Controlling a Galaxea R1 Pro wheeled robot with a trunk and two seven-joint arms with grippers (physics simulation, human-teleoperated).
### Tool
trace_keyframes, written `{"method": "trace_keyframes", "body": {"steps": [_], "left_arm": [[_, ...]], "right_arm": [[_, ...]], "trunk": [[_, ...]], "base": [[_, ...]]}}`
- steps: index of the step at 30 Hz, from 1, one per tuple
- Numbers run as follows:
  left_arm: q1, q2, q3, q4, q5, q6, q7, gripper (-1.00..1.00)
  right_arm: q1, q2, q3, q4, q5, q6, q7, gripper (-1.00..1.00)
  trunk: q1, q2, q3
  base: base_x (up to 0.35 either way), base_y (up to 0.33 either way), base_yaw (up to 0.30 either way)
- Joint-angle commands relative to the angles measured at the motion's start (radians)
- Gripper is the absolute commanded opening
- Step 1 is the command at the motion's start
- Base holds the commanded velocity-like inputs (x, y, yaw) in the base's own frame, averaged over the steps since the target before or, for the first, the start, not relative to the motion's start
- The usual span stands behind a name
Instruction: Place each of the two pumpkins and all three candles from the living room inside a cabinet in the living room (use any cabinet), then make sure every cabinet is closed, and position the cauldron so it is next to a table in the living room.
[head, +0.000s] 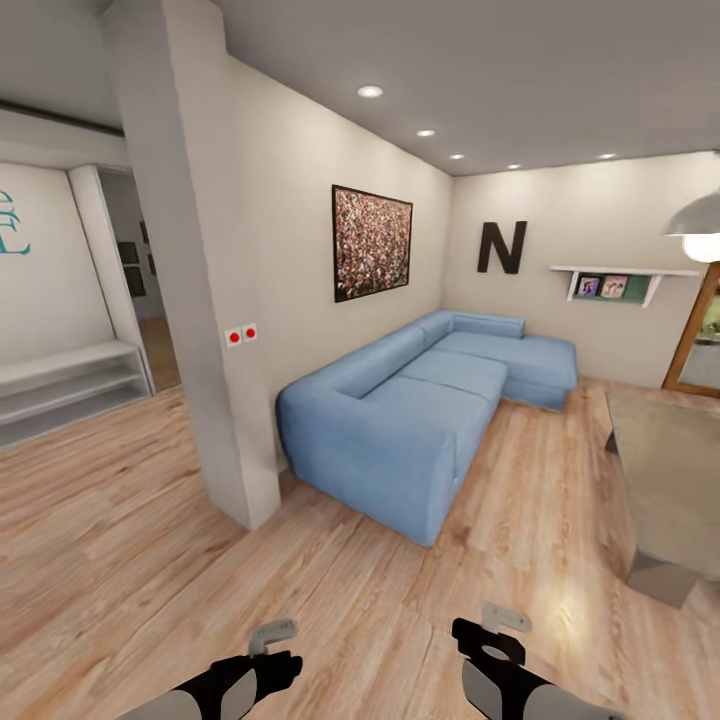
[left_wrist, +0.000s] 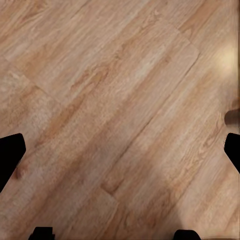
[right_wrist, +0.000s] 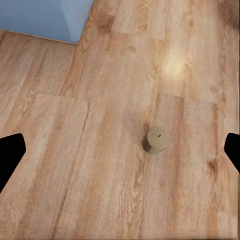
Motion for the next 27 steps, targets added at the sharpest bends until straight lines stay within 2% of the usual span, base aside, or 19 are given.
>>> {"method": "trace_keyframes", "body": {"steps": [1,27], "left_arm": [[0.0,0.0,0.009,-0.002,-0.01,0.006,-0.001,1.0],[0.0,0.0,0.009,-0.002,-0.01,0.006,-0.001,1.0]], "right_arm": [[-0.001,0.0,0.008,-0.001,-0.011,-0.004,-0.003,1.0],[-0.001,-0.003,0.007,0.005,-0.01,-0.004,-0.003,1.0]], "trunk": [[0.0,-0.002,-0.002],[0.0,-0.002,-0.003]], "base": [[0.0,0.0,-0.268],[0.0,0.0,-0.264]]}}
